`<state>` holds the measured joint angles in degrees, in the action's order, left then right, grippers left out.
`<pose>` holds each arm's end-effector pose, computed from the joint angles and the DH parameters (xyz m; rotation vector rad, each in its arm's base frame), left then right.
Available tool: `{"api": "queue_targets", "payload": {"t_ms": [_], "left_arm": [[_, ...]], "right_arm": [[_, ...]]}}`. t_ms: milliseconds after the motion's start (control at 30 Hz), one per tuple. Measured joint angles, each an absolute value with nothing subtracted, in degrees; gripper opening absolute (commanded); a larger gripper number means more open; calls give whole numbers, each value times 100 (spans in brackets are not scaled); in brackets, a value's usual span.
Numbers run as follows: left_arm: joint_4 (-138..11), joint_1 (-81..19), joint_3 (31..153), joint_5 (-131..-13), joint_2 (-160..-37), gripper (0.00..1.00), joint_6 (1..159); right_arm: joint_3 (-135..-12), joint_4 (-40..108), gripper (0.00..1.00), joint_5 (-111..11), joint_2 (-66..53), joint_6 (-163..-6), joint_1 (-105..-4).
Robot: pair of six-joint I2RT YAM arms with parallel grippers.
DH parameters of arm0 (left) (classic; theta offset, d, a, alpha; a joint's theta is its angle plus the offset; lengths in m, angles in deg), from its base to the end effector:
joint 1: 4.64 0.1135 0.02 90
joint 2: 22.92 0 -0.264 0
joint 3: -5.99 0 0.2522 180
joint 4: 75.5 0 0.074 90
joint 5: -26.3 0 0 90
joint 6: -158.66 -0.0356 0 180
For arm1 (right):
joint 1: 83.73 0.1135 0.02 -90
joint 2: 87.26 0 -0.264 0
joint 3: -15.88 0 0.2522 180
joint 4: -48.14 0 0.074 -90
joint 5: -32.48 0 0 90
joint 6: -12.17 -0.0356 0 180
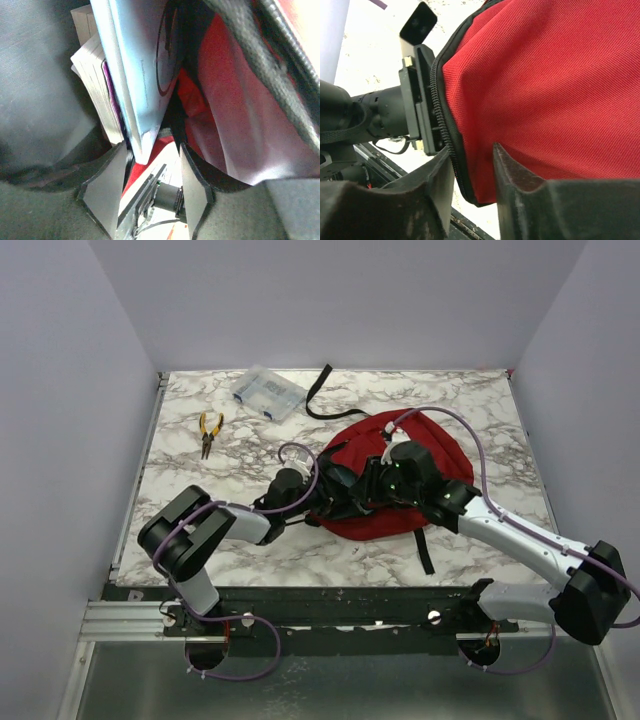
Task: Pack the student bag
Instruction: Place the book in the student bag, then zip the student bag at the center of the board.
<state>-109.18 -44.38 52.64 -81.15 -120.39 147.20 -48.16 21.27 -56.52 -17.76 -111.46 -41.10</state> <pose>0.2368 -0.2108 0.1479 -0.5019 2.1848 -1.5866 0.1991 0.1841 0.2782 -0.1867 2.2348 0.7777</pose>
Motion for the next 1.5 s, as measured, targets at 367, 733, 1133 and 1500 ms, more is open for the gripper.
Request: {"api": "queue_targets", "payload": {"t_ms": [367,733,1133,1500], "left_arm": [[-11165,-4220,3981,-8561,-10791,57,14360],[-11755,-4209,3301,-9048,-9984,72,13936],[-11906,-4305,4094,-9479,-10596,80,13708],[-11895,-4377,4660,-9499,-11248,52,13730]], "right_arm": [[-4937,1963,83,-5254,-1359,-10892,-4106],[-5022,1734,90,-4717,-1396,-10628,-4103],[-4541,1150,74,-7829,-3219,-11452,-4348],[-3608,1058,64,-7241,-3298,-11703,-5647]]}}
